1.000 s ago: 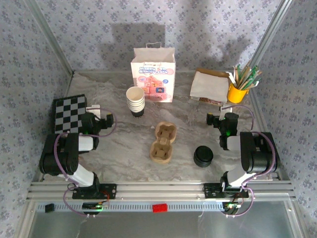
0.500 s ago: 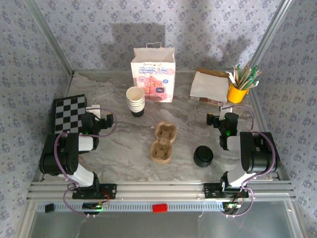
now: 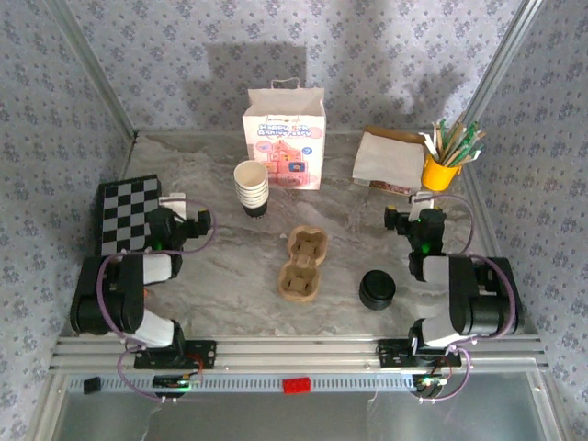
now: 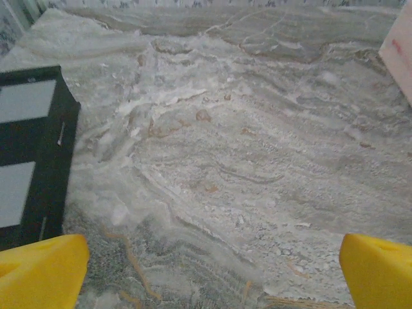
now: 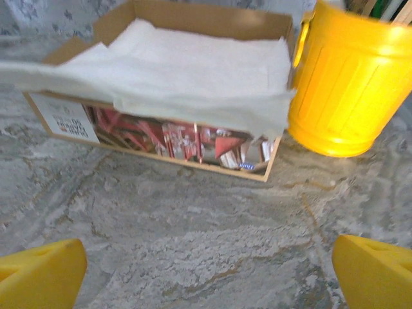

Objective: Pack the takeout coffee

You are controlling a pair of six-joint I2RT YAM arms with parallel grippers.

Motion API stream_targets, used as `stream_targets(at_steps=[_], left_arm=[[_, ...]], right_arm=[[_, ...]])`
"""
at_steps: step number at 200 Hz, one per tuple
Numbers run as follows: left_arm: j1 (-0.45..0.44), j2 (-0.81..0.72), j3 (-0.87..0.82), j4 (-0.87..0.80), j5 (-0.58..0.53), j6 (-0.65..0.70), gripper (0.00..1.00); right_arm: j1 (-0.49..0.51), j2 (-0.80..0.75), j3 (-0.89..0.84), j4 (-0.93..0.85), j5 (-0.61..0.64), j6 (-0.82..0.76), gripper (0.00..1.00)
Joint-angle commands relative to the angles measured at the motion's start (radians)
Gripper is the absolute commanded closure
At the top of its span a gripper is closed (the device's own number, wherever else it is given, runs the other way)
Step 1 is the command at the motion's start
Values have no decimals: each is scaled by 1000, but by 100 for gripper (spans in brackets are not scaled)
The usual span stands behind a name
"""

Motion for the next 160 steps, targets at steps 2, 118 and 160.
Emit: stream_targets(at_steps=[2,118,160], left_arm=[[5,-105,30,-110,34,-11,0],[11,-529,156,-611,66,-548,0],[12,-566,292,-866,128,-551,0]], right_arm=[[0,-122,14,-144,27,47,0],[-56,-479,260,-923,-104,487,0],[85,-424,389,-1100,-50,454,0]])
